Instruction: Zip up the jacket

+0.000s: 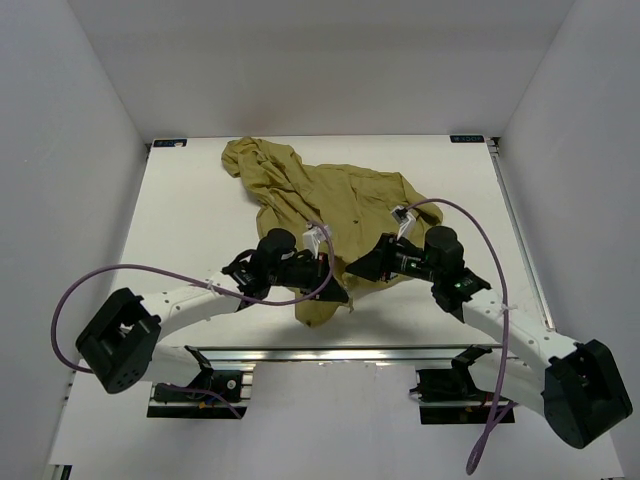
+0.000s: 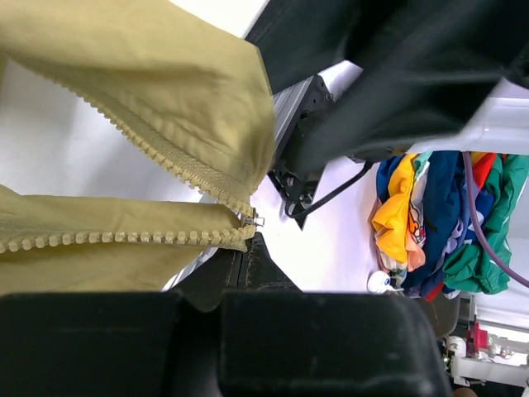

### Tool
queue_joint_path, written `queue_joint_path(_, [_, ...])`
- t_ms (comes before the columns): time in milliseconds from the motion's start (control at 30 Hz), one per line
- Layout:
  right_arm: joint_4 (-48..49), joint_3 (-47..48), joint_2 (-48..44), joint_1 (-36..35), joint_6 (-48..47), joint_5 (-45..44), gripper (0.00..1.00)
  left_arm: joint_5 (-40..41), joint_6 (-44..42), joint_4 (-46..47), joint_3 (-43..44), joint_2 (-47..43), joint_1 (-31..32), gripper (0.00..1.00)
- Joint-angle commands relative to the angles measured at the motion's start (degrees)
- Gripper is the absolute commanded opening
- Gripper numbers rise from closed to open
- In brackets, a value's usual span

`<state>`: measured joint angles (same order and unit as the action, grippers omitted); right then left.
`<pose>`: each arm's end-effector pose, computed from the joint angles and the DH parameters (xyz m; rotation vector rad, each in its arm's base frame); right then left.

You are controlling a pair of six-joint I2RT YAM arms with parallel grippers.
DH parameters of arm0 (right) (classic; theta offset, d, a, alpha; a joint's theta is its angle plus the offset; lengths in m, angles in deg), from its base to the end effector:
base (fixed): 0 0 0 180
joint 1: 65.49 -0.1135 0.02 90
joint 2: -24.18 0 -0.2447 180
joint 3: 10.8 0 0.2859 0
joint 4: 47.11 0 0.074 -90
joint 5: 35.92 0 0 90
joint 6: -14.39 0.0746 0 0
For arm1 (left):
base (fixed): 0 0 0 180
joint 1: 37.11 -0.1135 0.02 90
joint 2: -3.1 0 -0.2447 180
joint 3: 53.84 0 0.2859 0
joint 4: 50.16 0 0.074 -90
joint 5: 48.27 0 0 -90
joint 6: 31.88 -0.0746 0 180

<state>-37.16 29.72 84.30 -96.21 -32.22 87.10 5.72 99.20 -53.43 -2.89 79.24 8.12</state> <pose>0.2389 0.1892 0.2069 -0.2610 1.9266 1.4057 0.2070 -0.2710 0.1654 0.5321 2.2998 -1.4933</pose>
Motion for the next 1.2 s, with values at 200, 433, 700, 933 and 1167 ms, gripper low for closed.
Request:
queue_joint_path(200, [-17.04, 1.48, -8.78, 0.22, -12.27, 0.66, 0.54, -3.10, 3.12, -1.28, 2.13, 2.61, -2.07, 0.00])
queue_joint_path(433, [-29.18, -1.06, -16.52, -1.97, -22.47, -0.50, 0.56, -5.12, 4.36, 1.35, 2.04, 2.88, -3.22, 0.00])
queue_joint_path(700, [-25.25, -1.86, -11.00, -17.70, -24.33, -15.17, 0.55, -6.35, 4.71, 1.97, 2.39, 2.70, -3.31, 0.00])
queue_joint_path(933, [-18.29, -3.35, -6.16, -18.15, -24.50, -18.60, 0.54, -5.21, 4.62, 1.18, 1.69, 0.59, -3.31, 0.00])
queue_joint_path(1167, [-13.73, -5.28, -5.89, -18.41, -25.64, -19.39, 0.54, -5.82, 4.54, 2.06, 1.43, 0.68, -3.31, 0.00])
